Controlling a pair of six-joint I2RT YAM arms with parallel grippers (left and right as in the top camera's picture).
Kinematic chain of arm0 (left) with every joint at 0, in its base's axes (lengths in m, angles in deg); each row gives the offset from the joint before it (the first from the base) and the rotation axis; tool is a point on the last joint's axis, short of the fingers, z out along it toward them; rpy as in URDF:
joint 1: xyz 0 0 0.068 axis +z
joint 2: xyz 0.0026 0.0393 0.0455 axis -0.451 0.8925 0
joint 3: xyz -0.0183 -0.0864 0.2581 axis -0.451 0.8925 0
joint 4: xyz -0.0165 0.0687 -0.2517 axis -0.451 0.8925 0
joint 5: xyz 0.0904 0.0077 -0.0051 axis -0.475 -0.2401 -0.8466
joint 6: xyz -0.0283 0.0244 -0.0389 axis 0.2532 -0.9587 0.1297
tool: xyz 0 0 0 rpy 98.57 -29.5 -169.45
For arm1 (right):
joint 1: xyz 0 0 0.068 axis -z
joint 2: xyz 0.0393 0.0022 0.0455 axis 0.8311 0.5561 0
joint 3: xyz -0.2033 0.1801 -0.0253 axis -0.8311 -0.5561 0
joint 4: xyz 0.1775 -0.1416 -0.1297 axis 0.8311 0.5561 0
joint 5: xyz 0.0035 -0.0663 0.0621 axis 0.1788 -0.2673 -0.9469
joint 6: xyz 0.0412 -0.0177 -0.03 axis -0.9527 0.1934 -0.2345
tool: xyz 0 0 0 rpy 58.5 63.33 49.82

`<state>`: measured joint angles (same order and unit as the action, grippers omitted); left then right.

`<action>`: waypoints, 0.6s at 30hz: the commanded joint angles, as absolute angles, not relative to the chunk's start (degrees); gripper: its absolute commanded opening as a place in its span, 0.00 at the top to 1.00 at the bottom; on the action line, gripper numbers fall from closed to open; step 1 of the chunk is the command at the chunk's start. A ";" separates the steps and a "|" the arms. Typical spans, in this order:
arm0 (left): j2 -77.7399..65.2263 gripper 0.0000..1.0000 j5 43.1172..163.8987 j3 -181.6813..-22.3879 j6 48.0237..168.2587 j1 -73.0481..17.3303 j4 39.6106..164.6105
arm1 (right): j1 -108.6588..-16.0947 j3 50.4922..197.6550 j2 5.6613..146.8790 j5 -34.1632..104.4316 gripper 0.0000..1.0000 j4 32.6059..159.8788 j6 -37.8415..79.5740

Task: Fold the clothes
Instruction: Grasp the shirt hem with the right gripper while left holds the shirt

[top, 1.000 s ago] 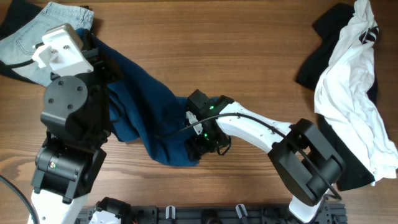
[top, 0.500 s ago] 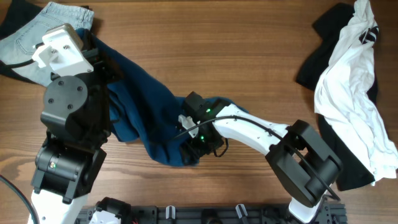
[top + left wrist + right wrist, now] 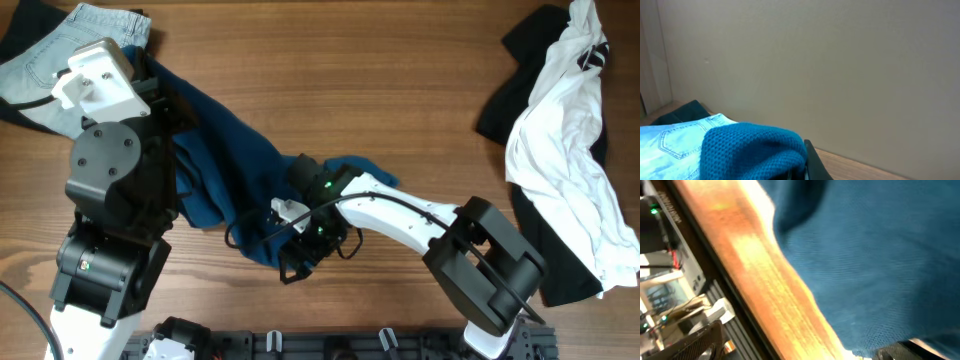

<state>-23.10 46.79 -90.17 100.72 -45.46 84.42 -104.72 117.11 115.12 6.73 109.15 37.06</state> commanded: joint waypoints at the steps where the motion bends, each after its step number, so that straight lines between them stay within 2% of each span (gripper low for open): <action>1: -24.02 0.96 46.92 -91.17 100.83 -45.66 83.85 | -105.34 118.55 116.24 2.86 0.19 108.95 38.94; 4: -24.02 0.96 46.92 -91.17 100.83 -45.66 83.85 | -105.34 118.55 116.24 2.88 0.46 109.37 38.79; 5: -24.02 0.96 46.92 -91.17 100.83 -45.66 83.85 | -105.34 118.55 116.24 2.91 0.51 109.45 38.68; 6: -24.02 0.96 46.92 -91.19 100.83 -45.66 83.85 | -105.34 118.55 116.24 2.91 0.64 109.54 38.57; 7: -24.02 0.96 46.92 -91.17 100.83 -45.66 83.85 | -105.34 118.55 116.24 3.26 0.82 109.54 37.59; 8: -24.02 0.96 46.92 -91.17 100.83 -45.66 83.85 | -105.34 118.55 116.24 3.74 0.93 109.54 36.69; 9: -24.02 0.96 46.92 -91.17 100.83 -45.66 83.85 | -105.34 118.55 116.24 4.24 0.95 109.54 35.93; 18: -24.02 0.96 46.92 -91.17 100.83 -45.66 83.87 | -105.34 118.55 116.24 5.97 0.95 109.19 34.09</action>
